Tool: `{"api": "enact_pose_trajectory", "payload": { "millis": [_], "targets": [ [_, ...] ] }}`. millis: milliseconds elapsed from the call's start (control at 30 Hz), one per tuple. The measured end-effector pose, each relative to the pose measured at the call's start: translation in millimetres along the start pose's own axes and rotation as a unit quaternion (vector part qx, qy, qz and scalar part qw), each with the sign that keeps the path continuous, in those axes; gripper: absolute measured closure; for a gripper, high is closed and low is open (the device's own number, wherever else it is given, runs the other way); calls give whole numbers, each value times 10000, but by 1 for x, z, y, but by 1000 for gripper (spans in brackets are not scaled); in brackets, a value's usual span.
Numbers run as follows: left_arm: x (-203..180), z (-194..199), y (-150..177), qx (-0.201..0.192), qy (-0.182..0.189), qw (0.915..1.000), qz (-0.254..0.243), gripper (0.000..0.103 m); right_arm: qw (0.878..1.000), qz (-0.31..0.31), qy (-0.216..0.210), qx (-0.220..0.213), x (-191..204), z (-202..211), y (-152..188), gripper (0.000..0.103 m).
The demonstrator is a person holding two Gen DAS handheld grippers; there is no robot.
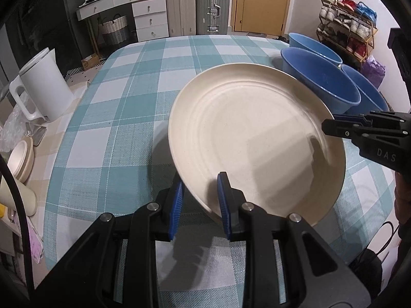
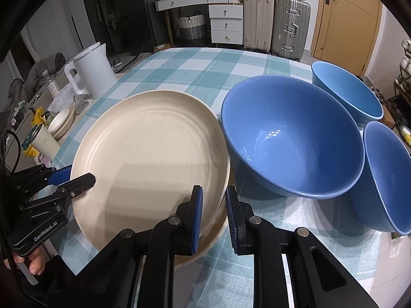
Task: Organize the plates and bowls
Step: 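Carry the held cream plate with both tools over the cream plate stack, then lower the cream plate onto the stack and open both tools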
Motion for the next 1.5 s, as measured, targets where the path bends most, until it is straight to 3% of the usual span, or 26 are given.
{"api": "enact_pose_trajectory", "payload": {
  "millis": [733,1500],
  "targets": [
    [-11,-7,12,52,-357,9982,-487,77,9996,98,235,153,6,-14,10,83],
    [-10,-15,18,82,-546,9961,-690,73,9985,232,452,202,7,-17,17,83]
  ]
}}
Point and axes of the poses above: each gripper's, at about its wrist camera, not at the fingertips, and z roughly against the way its jaws point, x to its left, y to its underside, the point moved 8 cm from there along -z, roughly the way its jaws point, and after that the axes turned 11 degrees about z, right-handed, at the moved point
